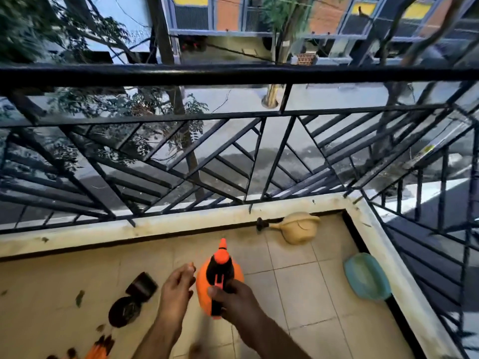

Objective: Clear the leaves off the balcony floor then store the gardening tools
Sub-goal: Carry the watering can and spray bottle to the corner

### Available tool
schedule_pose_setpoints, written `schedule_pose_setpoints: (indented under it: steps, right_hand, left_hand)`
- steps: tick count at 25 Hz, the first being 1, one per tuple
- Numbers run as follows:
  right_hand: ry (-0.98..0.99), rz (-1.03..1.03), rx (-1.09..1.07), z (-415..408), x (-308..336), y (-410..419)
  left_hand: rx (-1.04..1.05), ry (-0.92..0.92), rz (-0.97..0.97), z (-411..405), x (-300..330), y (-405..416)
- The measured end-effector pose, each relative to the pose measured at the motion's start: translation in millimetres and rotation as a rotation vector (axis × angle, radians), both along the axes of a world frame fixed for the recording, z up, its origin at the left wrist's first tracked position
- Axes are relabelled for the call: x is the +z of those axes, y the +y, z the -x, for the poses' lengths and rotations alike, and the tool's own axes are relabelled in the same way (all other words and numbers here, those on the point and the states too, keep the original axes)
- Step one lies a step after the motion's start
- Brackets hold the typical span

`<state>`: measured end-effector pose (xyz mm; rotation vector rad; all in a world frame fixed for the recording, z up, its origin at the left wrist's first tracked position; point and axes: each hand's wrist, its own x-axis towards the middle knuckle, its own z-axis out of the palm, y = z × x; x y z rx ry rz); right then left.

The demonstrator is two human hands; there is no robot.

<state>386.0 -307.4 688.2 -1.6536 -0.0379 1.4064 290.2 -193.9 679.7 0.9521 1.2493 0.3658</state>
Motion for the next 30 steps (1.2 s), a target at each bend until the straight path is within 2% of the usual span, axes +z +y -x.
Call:
schedule_pose_setpoints:
  steps: [3,7,13,18,21,24,27,30]
  right_hand:
    - [0.071,0.020,-0.173,-16.7,-43.2,34.9]
    - [0.099,0.047,-0.358,-52.6,-126.3,72.5]
    - [0.048,0.006,-0.392,-123.4,-307.5,146.5]
    - [0.033,-0.079,-0.495,-167.2,-458.2,190.1]
    - [0.039,-0.025,-0.514,-179.6,-515.3,198.7]
    - [-0.035,-0.011,-0.510,-187.2,-560.7,201.9]
    - [-0.176,0.007,-0.395,-185.7,-572.8,214.6]
    - [-0.200,-0.002,-0.487,-187.1,-573.2,227.5]
  left_hand:
    - [-0.003,0.060,0.083,-13.8,-34.8,9.1]
    - [-0.130,0.105,0.093,-40.9,-106.2,17.2]
    - [-0.092,0.098,0.164,-103.9,-240.4,10.4]
    - [0.067,0.002,0.365,-154.3,-365.7,0.4]
    - [0.076,-0.020,0.367,-167.6,-428.9,1.2]
    - [-0.010,0.006,0.289,-167.6,-489.5,11.0]
    - [-0.108,0.050,0.172,-165.8,-531.2,30.8]
    - [-0.121,0.093,0.074,-167.6,-549.0,60.1]
